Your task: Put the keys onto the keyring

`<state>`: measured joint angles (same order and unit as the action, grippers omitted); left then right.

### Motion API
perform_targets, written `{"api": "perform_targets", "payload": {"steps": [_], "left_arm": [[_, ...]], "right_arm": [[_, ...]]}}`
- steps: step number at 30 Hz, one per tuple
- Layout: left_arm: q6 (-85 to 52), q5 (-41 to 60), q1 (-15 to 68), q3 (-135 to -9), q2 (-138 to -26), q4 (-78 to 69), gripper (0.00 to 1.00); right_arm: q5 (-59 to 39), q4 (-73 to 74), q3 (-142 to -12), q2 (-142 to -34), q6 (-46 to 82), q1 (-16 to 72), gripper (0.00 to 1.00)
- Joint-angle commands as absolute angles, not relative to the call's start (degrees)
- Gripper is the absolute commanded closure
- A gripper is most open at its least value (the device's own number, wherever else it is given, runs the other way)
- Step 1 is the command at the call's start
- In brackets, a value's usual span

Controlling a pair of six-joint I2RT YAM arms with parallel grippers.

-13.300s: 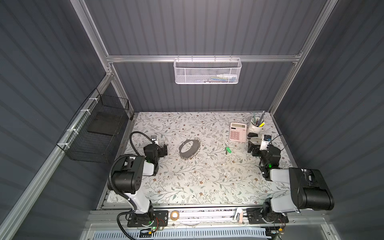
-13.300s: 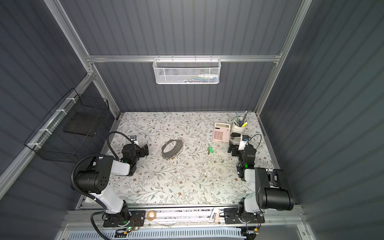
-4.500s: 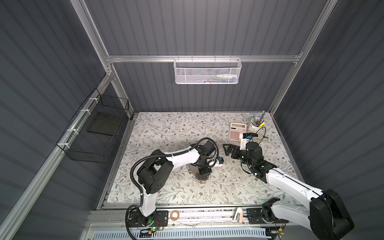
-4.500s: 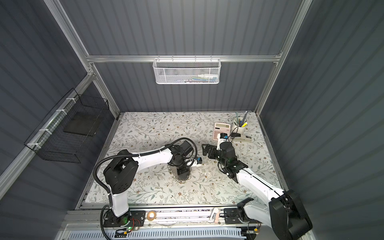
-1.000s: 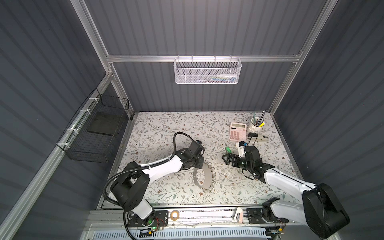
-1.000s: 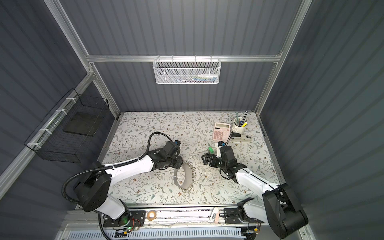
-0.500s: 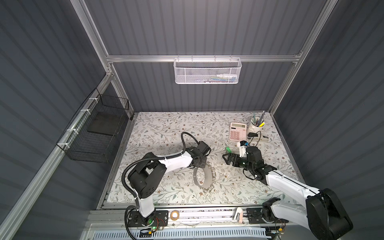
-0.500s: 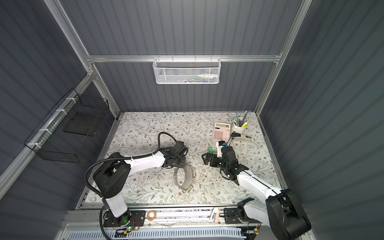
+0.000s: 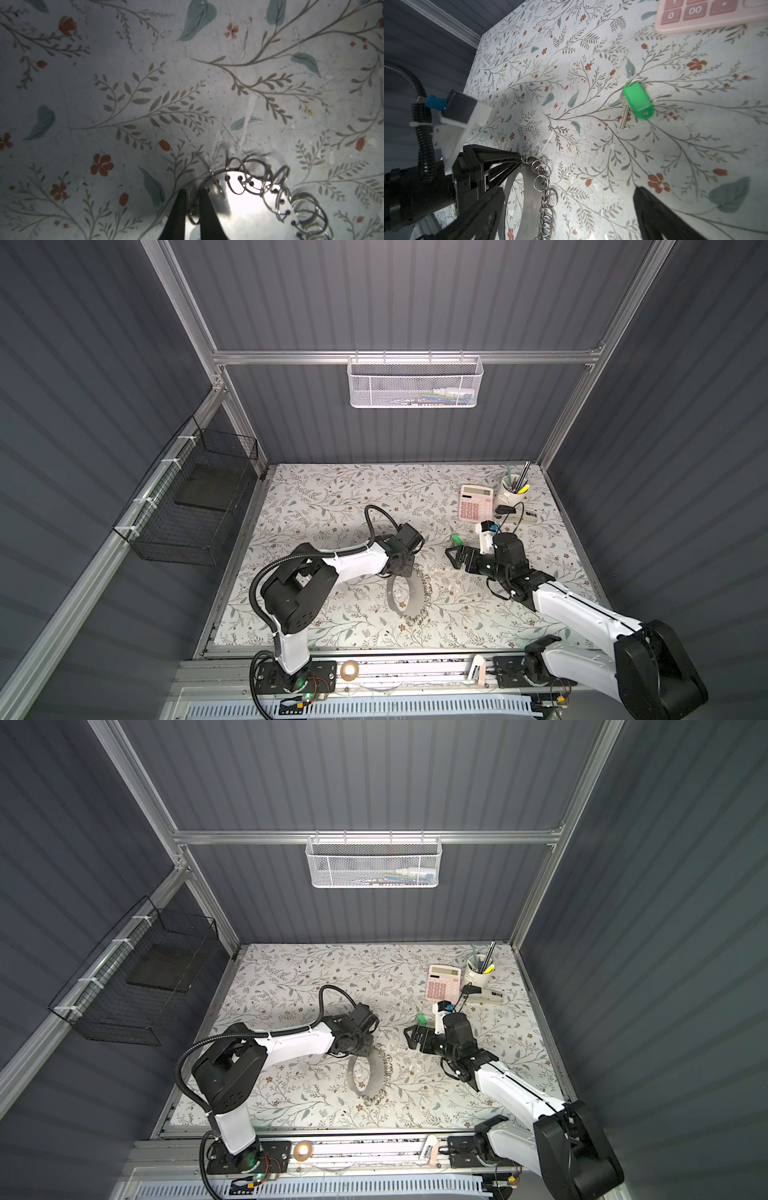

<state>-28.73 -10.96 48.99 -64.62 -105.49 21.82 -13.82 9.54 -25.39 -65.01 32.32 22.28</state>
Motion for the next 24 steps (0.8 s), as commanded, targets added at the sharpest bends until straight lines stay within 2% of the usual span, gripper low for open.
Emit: {"api": "perform_targets", "payload": {"steps": [1, 5, 13, 24], "left_arm": [[-30.0, -11.0, 49.3, -65.9, -106.1, 22.7, 0.89], [-30.4, -11.2, 49.3, -65.4, -105.2, 22.0, 1.0], [-22.2, -7.4, 49.4, -58.0, -92.6, 9.6, 1.0], [-9.5, 0.5, 49.4, -52.2, -81.7, -2.7, 1.0]], "right_arm": [[-13.2, 9.7, -24.5, -64.4, 31.8, 22.5, 0.01], [-13.2, 9.8, -24.4, -64.7, 31.7, 22.5, 0.01], [-12.3, 11.3, -23.3, -61.9, 31.0, 22.4, 0.01], [-13.0, 10.0, -25.7, -56.5, 31.2, 22.4, 0.01]]}}
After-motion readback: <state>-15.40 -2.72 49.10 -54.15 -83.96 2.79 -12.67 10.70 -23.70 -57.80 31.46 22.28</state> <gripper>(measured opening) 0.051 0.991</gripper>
